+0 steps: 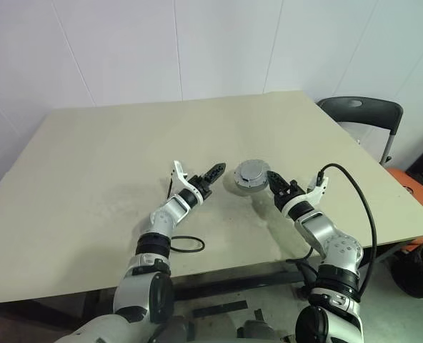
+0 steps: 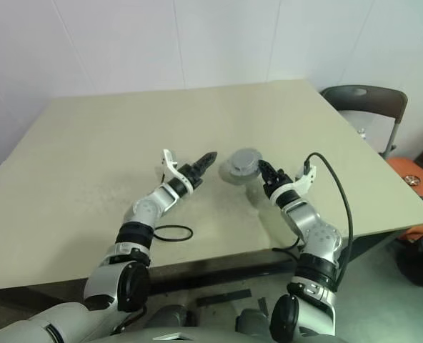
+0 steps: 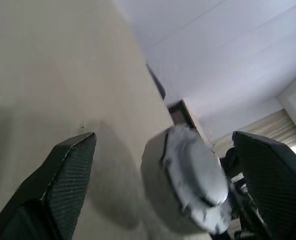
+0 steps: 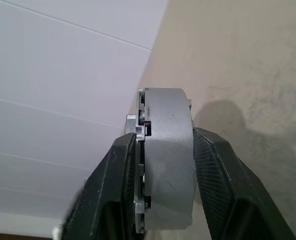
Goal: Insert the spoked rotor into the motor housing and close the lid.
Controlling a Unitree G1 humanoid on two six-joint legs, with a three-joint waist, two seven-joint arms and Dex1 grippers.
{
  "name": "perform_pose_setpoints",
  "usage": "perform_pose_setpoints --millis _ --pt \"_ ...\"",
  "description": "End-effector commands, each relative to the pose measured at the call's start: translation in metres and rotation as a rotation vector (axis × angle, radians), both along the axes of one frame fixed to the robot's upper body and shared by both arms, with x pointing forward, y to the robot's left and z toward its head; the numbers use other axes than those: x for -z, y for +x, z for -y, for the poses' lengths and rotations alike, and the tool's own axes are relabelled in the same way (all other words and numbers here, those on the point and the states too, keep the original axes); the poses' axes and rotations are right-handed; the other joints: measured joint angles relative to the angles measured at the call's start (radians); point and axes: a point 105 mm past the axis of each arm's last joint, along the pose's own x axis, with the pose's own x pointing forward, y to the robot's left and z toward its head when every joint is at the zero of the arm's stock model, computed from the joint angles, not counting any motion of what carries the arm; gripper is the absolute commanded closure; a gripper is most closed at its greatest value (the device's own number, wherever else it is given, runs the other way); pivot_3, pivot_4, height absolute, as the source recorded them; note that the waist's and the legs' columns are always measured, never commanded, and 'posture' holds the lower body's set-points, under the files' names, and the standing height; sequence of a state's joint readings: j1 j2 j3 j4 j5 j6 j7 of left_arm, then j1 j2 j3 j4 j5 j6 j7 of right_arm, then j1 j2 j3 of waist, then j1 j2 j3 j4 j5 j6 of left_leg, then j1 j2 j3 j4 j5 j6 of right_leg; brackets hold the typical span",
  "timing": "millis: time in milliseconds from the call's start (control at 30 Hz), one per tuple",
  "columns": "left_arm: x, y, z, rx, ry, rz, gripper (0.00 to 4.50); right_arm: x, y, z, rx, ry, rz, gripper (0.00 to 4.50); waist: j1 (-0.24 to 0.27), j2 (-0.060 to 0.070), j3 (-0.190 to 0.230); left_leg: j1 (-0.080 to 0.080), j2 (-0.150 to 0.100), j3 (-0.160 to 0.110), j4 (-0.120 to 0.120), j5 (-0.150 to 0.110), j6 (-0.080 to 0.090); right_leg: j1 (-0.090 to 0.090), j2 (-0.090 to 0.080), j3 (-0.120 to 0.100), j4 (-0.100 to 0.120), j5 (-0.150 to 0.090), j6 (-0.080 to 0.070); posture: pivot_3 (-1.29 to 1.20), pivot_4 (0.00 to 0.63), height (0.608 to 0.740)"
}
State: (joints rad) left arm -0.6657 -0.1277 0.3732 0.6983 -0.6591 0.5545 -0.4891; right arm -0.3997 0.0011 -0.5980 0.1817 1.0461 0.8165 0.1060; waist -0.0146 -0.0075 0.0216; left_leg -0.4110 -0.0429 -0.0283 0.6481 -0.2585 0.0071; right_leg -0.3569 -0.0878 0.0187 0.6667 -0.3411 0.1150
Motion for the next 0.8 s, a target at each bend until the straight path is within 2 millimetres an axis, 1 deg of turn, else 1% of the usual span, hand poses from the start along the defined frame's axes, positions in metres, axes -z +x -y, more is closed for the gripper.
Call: perform_pose_setpoints --millis 33,167,233,367,567,700,800 --pt "-0.022 -0.004 0.022 0.068 -0.133 -0.007 0.02 -0.031 0.004 -0.008 -0.005 0.069 0.130 3.02 0.000 0.000 0.000 0.000 0.000 0.000 0.000 0.000 0.000 0.000 0.000 0.000 0.000 0.000 0.000 0.00 0.000 0.740" --pt "-0.022 -0.008 0.028 0.103 -0.164 -0.056 0.02 -0.027 -0.002 -0.019 -0.041 0.074 0.120 3.02 0.000 0.000 0.000 0.000 0.000 0.000 0.000 0.000 0.000 0.000 0.000 0.000 0.000 0.000 0.000 0.00 0.000 0.740" --pt "-0.023 -0.010 0.030 0.115 -0.188 -0.072 0.02 -0.023 -0.004 -0.022 -0.050 0.077 0.111 3.02 0.000 0.000 0.000 0.000 0.000 0.000 0.000 0.000 0.000 0.000 0.000 0.000 0.000 0.000 0.000 0.00 0.000 0.740" --pt "-0.025 -0.013 0.034 0.144 -0.232 -0.094 0.02 -0.017 -0.009 -0.021 -0.045 0.084 0.095 3.02 0.000 0.000 0.000 0.000 0.000 0.000 0.000 0.000 0.000 0.000 -0.001 0.000 0.000 0.000 0.000 0.00 0.000 0.740" --pt "-0.019 -0.017 0.044 0.171 -0.252 -0.134 0.02 -0.016 -0.009 -0.021 -0.050 0.086 0.094 3.02 0.000 0.000 0.000 0.000 0.000 0.000 0.000 0.000 -0.001 0.000 -0.001 0.000 0.000 0.000 0.000 0.00 0.000 0.740" --pt "-0.016 -0.021 0.052 0.203 -0.239 -0.145 0.02 -0.017 -0.009 -0.021 -0.049 0.086 0.096 3.02 0.000 0.001 0.000 0.000 0.000 0.000 0.000 0.000 -0.001 0.000 -0.001 0.000 0.000 0.000 0.000 0.00 0.000 0.740" --pt "-0.015 -0.021 0.052 0.205 -0.234 -0.145 0.02 -0.016 -0.009 -0.022 -0.051 0.087 0.096 3.02 0.000 0.001 0.000 0.000 0.000 0.000 0.000 0.000 -0.001 0.000 -0.001 0.000 0.000 0.000 0.000 0.00 0.000 0.740"
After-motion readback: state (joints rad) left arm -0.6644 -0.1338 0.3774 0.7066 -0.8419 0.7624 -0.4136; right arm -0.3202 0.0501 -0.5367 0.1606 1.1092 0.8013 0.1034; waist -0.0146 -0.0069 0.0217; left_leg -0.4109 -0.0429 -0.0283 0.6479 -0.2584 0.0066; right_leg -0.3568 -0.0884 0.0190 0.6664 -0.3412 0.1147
